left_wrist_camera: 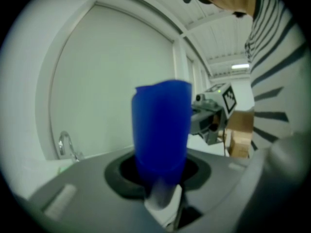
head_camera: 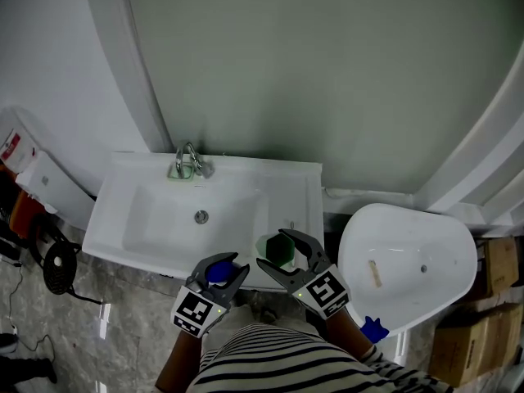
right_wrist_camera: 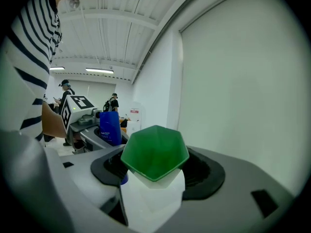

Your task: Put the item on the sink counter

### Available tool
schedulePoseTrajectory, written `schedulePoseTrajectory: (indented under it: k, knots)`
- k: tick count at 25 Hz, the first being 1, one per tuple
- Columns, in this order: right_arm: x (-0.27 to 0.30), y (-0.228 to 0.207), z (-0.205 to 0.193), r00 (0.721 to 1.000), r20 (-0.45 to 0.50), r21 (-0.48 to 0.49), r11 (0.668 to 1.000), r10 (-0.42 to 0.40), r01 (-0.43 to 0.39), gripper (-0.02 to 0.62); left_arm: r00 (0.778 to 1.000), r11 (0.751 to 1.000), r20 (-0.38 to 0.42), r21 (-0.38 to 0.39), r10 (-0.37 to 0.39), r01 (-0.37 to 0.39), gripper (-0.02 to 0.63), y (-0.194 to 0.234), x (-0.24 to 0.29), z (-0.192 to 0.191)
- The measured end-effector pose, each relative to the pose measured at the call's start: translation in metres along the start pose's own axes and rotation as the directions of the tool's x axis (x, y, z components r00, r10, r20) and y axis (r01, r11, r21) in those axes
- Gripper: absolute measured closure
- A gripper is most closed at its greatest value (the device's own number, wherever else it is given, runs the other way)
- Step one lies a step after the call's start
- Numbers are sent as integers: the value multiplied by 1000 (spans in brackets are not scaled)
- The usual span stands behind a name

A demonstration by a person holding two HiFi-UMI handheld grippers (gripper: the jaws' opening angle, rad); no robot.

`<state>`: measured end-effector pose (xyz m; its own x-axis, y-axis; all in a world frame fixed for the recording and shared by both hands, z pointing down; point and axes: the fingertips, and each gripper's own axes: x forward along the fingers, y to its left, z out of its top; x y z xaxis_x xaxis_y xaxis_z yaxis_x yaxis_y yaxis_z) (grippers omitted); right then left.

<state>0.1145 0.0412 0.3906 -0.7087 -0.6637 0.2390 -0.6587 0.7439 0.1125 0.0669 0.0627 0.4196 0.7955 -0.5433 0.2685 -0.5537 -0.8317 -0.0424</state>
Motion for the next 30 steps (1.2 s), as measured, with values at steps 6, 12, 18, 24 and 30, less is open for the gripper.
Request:
schedulePoseTrajectory:
  k: [6,12,18,24,30]
  knots:
    - [25,-23,0,999,-27,16,999,-42,43,275,999,999,1,-9,-38,38,469,37,17,0]
    - [63,-50,0,995,-66,35,996,-81,83,275,996,996,-8,-1,-89,89,469,82,33,-1]
    - [106,-66,-2,990,-101,40,993,-103,107,275,991,991,-16,3,-134,134,469,122,38,-10]
    - [148,-79,-6,982,-133,55,988,-135,143,276,986,986,-11,5,-168,168,469,160,40,-19]
    - [191,-95,-22,974,-170,74,984,-147,162,275,976,976,-14,4,-218,218,469,183,46,-31]
